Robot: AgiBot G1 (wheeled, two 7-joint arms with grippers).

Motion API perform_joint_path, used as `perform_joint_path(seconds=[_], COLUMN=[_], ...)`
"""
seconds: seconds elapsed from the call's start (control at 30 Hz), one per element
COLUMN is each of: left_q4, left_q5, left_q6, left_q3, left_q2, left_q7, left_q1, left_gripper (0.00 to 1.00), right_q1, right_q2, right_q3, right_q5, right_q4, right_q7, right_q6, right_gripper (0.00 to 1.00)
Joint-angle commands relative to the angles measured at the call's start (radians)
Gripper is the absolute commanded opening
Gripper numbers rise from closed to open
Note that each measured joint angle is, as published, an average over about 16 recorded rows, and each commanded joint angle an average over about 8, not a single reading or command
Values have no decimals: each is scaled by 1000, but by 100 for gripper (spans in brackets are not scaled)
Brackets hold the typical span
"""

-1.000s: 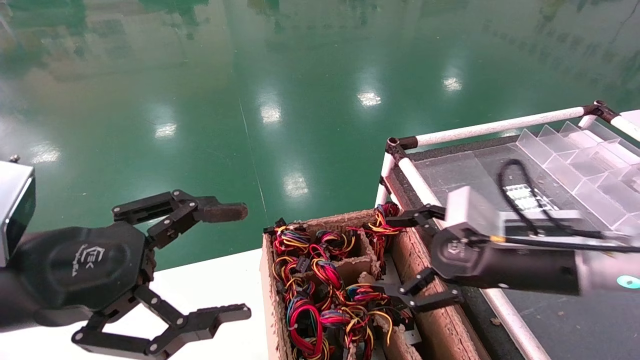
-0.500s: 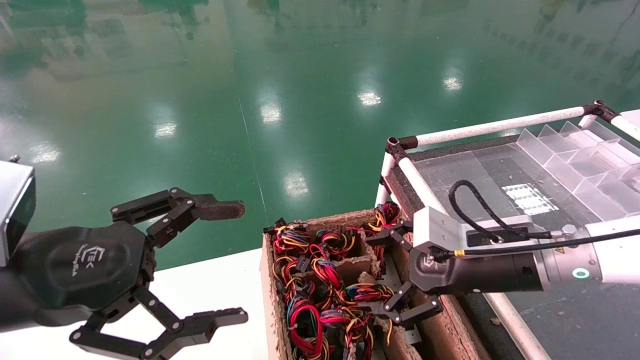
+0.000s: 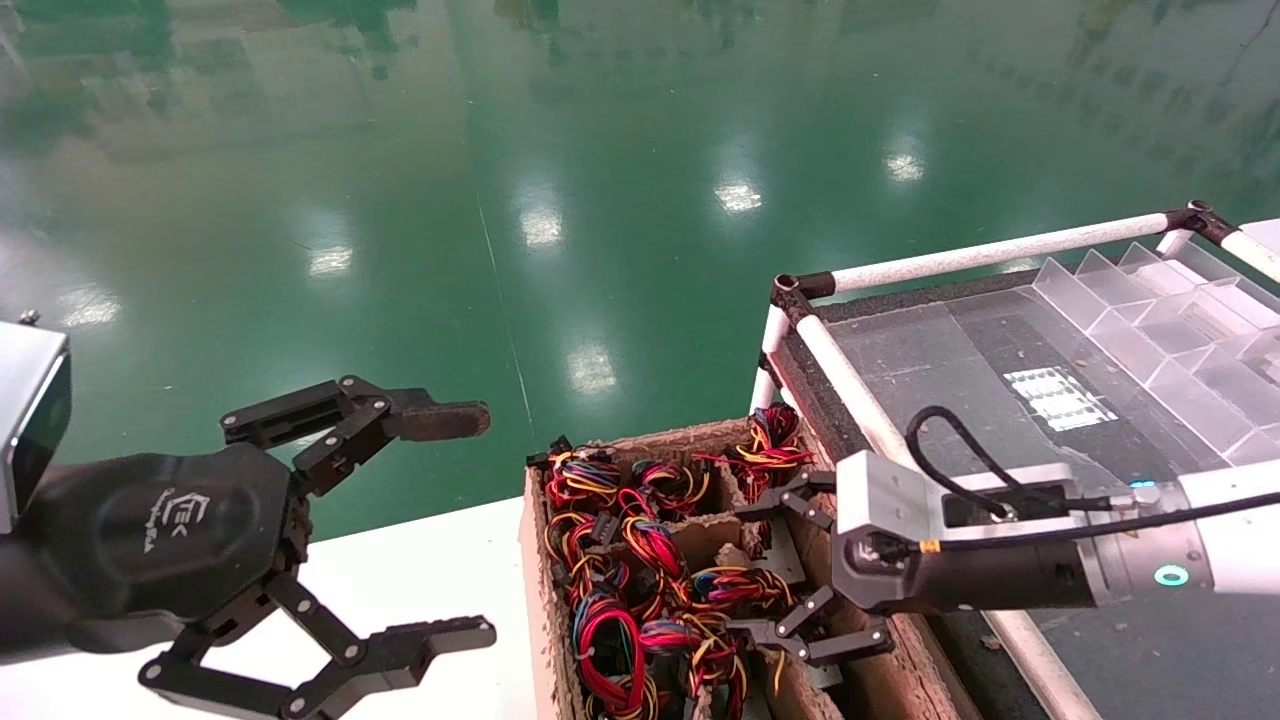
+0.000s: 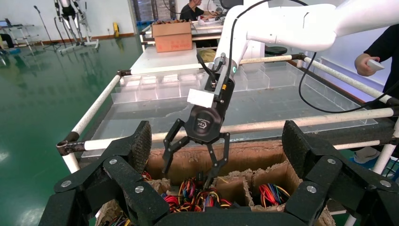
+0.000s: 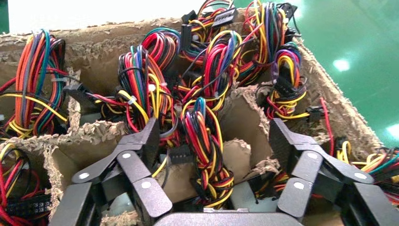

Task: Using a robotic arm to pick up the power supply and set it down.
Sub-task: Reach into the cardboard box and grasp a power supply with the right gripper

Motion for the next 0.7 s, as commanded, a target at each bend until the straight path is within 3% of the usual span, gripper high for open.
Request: perform_joint_path(seconds=[0.03,0.7], left_q4=[0,0], left_q5=[0,0], left_q6=[0,0], left_q3=[0,0], left_q2=[0,0], left_q7=[0,0], left_q1=[0,0], left_gripper=[100,100], right_q1=[-6,-33], right_q2=[-1,6], right_q3=[-1,7], right_q5=[-2,9], right_q4=[-1,9], right_q7=[-6,-27], right_q6=[4,15], right_gripper=[0,0])
